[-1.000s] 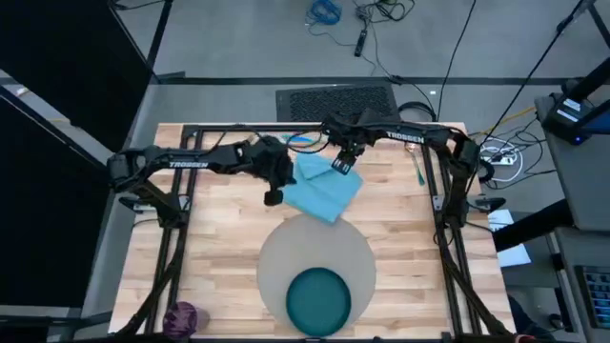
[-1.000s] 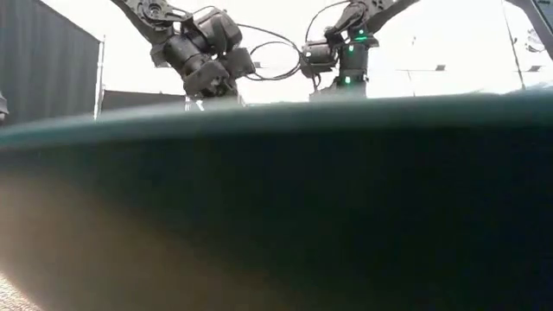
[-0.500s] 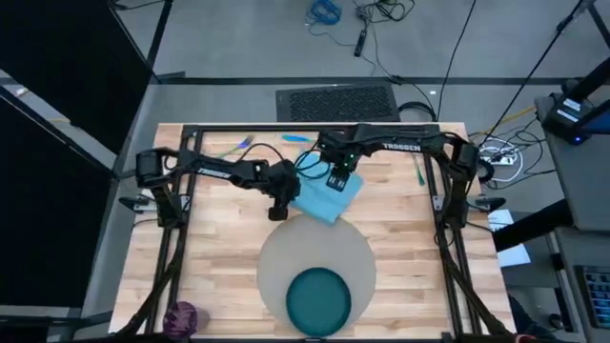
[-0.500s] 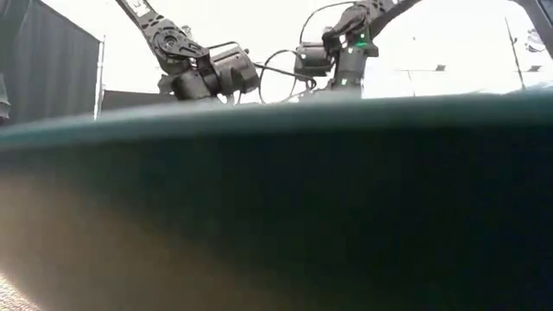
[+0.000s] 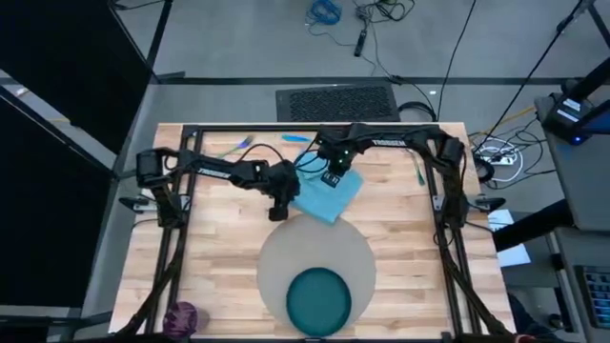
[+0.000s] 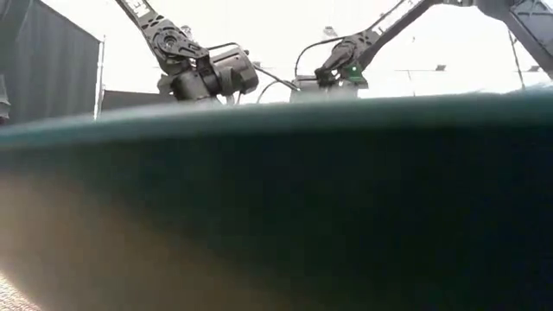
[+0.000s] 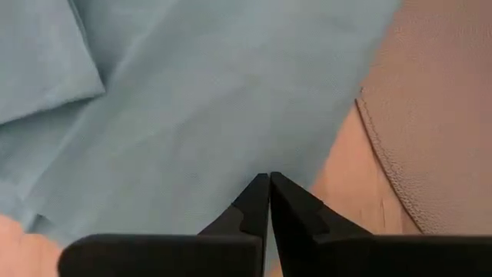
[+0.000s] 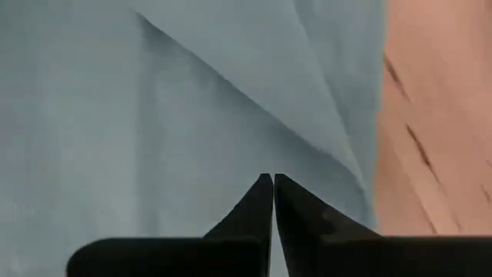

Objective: Set table place
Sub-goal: Fold the blue napkin

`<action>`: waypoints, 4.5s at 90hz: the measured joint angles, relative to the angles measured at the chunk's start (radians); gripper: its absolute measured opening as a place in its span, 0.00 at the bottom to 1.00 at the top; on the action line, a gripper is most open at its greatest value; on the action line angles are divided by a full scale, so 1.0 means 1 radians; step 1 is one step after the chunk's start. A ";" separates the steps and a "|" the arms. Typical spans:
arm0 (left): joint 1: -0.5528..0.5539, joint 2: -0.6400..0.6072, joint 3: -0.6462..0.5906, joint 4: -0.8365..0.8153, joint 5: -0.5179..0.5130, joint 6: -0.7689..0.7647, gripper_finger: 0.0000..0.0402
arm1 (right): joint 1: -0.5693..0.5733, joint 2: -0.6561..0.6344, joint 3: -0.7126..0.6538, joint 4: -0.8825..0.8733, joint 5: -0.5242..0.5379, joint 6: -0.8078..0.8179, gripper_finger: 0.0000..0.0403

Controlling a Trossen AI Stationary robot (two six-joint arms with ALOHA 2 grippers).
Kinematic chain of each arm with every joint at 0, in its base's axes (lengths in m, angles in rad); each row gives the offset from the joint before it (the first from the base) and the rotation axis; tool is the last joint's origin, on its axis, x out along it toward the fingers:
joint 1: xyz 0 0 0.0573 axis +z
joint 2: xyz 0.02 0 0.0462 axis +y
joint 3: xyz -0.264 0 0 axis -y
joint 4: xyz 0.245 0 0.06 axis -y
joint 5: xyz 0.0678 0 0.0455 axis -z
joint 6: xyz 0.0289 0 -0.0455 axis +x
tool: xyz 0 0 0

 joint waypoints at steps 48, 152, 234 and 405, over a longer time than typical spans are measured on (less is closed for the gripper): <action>-0.004 0.000 0.000 -0.024 0.000 0.004 0.00 | -0.022 0.044 0.001 0.199 -0.017 0.049 0.00; 0.057 -0.077 -0.001 -0.023 -0.036 0.023 0.00 | 0.009 -0.374 -0.226 -0.147 0.032 0.204 0.00; 0.302 -0.047 0.068 0.101 0.152 -0.469 0.09 | 0.024 -0.412 -0.444 0.149 -0.072 0.196 0.06; 0.246 0.123 0.096 0.138 0.113 -0.551 0.21 | 0.068 -0.411 -0.443 0.089 -0.077 0.182 0.22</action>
